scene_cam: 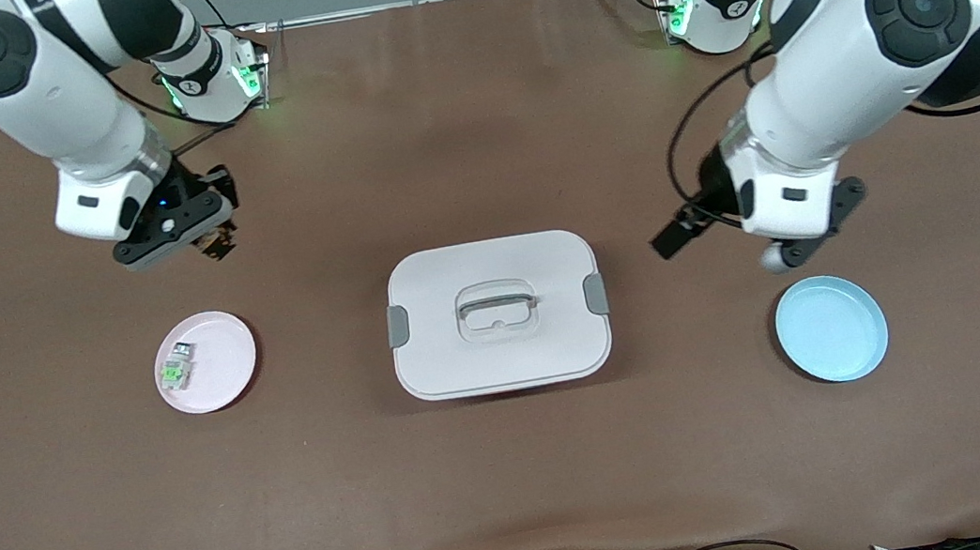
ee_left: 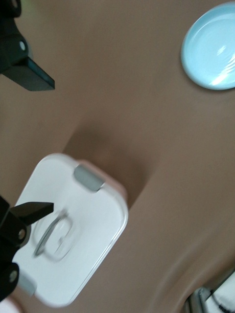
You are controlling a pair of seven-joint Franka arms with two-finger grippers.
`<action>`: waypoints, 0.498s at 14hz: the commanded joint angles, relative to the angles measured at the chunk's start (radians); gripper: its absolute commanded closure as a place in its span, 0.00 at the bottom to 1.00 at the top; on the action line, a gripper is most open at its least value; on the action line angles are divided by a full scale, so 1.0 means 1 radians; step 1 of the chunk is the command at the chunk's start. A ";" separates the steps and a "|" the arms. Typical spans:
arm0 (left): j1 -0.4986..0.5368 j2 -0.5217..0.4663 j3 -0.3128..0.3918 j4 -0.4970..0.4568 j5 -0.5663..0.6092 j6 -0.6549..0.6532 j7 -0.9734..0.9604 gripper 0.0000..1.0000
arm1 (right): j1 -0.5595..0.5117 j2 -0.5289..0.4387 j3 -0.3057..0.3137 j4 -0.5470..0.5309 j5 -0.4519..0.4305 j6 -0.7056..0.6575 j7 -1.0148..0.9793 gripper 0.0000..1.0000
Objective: Transfer orange switch to right arm and place
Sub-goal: 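Open the left gripper while the right gripper pulls the switch away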
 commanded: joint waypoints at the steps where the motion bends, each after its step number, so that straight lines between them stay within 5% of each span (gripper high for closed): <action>1: 0.028 -0.028 -0.001 -0.015 0.133 -0.047 0.134 0.00 | -0.065 -0.007 0.016 -0.026 -0.067 0.039 -0.178 0.97; 7: 0.157 -0.091 -0.007 -0.015 0.135 -0.103 0.503 0.00 | -0.125 0.043 0.016 -0.135 -0.156 0.272 -0.446 0.98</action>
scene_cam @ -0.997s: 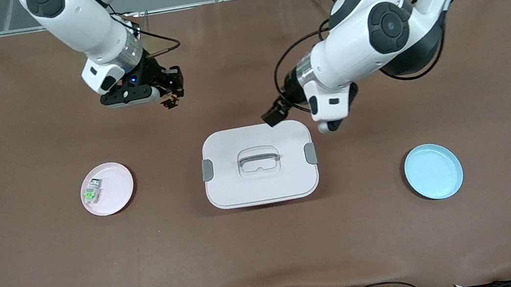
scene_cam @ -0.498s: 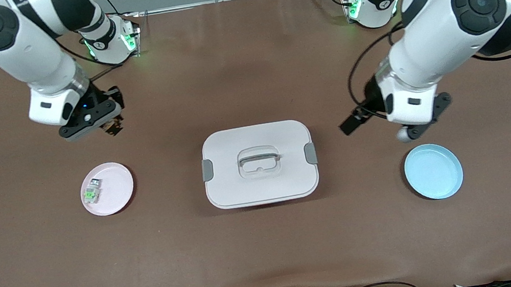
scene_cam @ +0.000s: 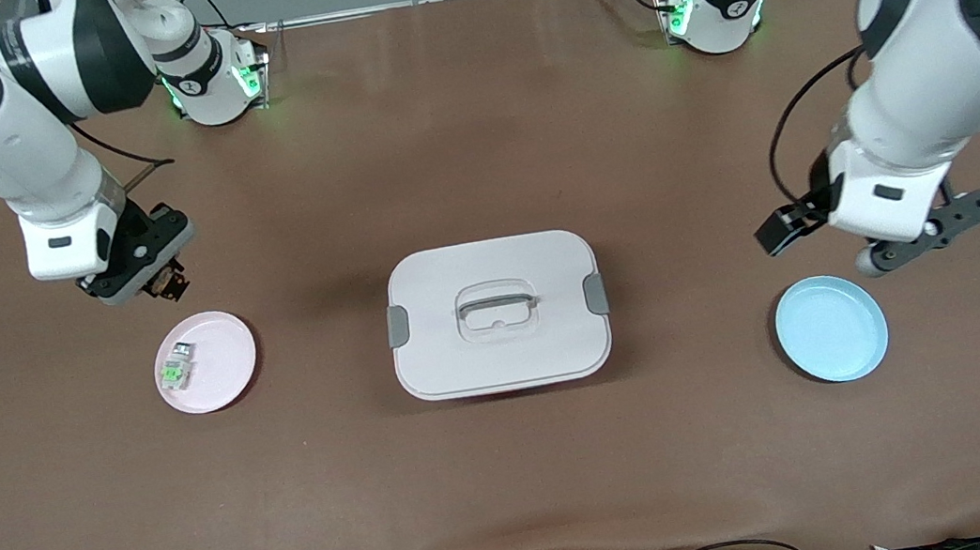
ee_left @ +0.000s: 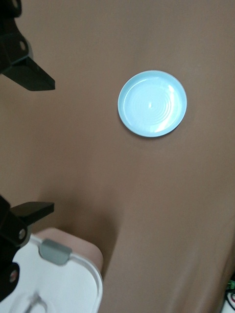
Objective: Transfer orange switch to right arm and place
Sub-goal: 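Carry the switch with the right gripper over the pink plate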
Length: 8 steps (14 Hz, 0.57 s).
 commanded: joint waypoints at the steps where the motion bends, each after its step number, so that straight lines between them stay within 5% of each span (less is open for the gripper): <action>1: 0.032 -0.076 -0.001 -0.020 0.004 -0.024 0.169 0.00 | -0.028 0.035 0.017 -0.043 -0.061 0.103 -0.126 0.98; 3: 0.005 -0.104 0.045 -0.031 0.001 -0.055 0.234 0.00 | -0.063 0.088 0.018 -0.045 -0.065 0.147 -0.250 0.98; 8: -0.173 -0.232 0.329 -0.103 -0.125 -0.083 0.406 0.00 | -0.149 0.222 0.018 -0.068 -0.065 0.356 -0.574 0.98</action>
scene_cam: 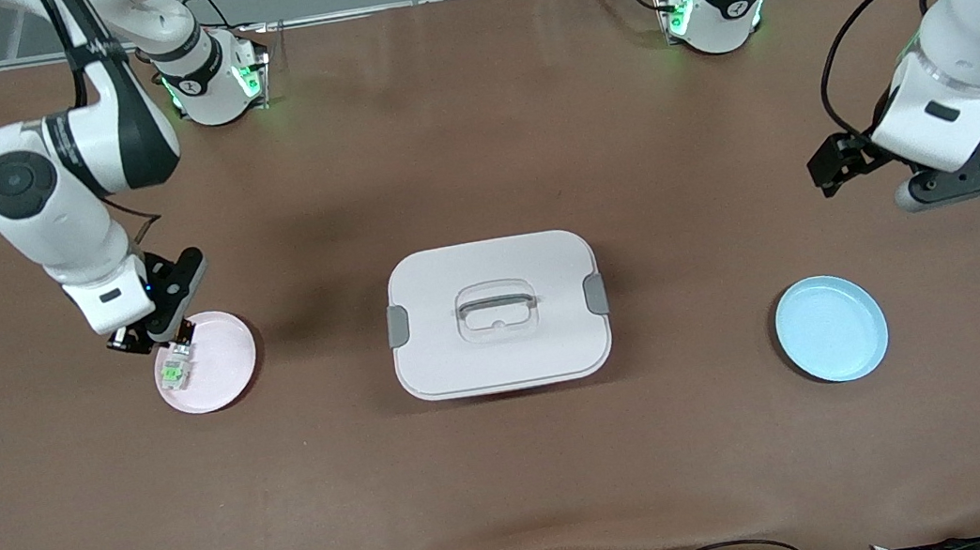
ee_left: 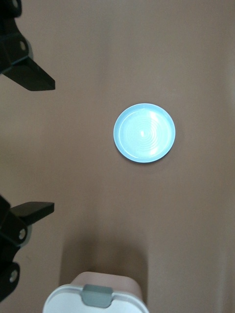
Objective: Transfer orange switch to right arm and place
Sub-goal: 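Carry the switch with the right gripper over the pink plate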
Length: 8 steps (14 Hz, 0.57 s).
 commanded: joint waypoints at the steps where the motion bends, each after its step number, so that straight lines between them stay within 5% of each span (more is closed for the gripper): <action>1: -0.077 -0.105 0.152 -0.081 -0.079 0.001 0.081 0.00 | -0.066 0.079 0.018 -0.008 -0.017 0.117 -0.185 0.98; 5: -0.133 -0.169 0.264 -0.143 -0.120 0.001 0.164 0.00 | -0.095 0.215 0.019 -0.005 -0.017 0.228 -0.248 0.98; 8: -0.135 -0.186 0.280 -0.149 -0.122 0.002 0.181 0.00 | -0.092 0.282 0.019 0.003 -0.017 0.252 -0.255 0.98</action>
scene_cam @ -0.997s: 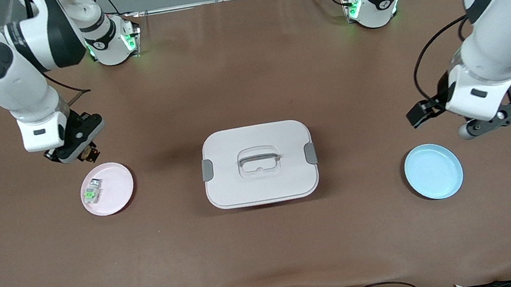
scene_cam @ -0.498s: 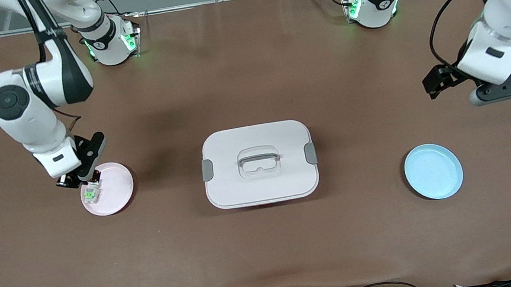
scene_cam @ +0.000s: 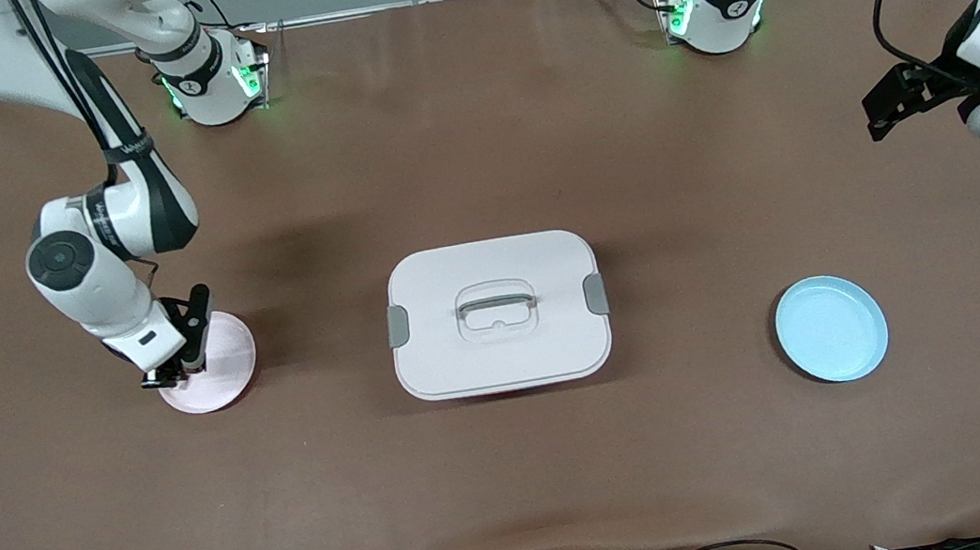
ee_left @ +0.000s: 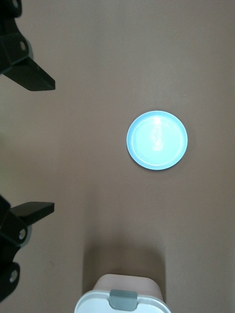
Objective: Transfer orange switch to right arm and place
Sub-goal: 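Carry the switch with the right gripper over the pink plate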
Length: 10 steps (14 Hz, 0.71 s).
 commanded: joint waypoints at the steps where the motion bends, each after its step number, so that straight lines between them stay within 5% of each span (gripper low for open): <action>1: -0.014 -0.044 0.018 -0.035 -0.017 0.003 0.017 0.00 | -0.013 0.050 0.016 0.019 -0.014 0.010 -0.016 0.99; 10: -0.008 -0.033 0.018 -0.027 -0.019 0.014 0.019 0.00 | -0.004 0.079 0.019 -0.007 -0.014 0.010 -0.019 0.92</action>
